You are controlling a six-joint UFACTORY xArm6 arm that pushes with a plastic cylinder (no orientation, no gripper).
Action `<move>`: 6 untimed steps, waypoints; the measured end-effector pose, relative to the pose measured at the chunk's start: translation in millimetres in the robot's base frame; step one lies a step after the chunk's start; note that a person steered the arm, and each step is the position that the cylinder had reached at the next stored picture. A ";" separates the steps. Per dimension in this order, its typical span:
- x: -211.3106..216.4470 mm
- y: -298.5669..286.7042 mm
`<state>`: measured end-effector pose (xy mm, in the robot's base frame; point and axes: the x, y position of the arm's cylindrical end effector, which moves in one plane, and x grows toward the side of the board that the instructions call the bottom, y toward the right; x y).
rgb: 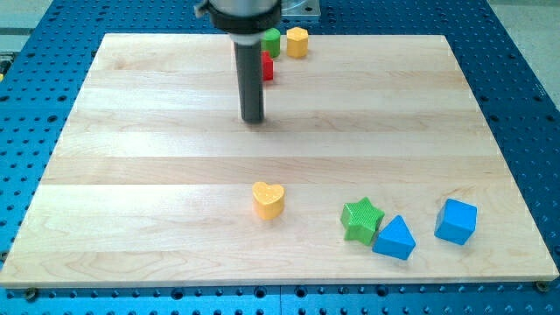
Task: Push the yellow heart into the red star
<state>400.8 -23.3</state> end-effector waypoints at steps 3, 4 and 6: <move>134.4 60.0; 162.3 29.9; 65.2 12.4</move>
<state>466.0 -11.0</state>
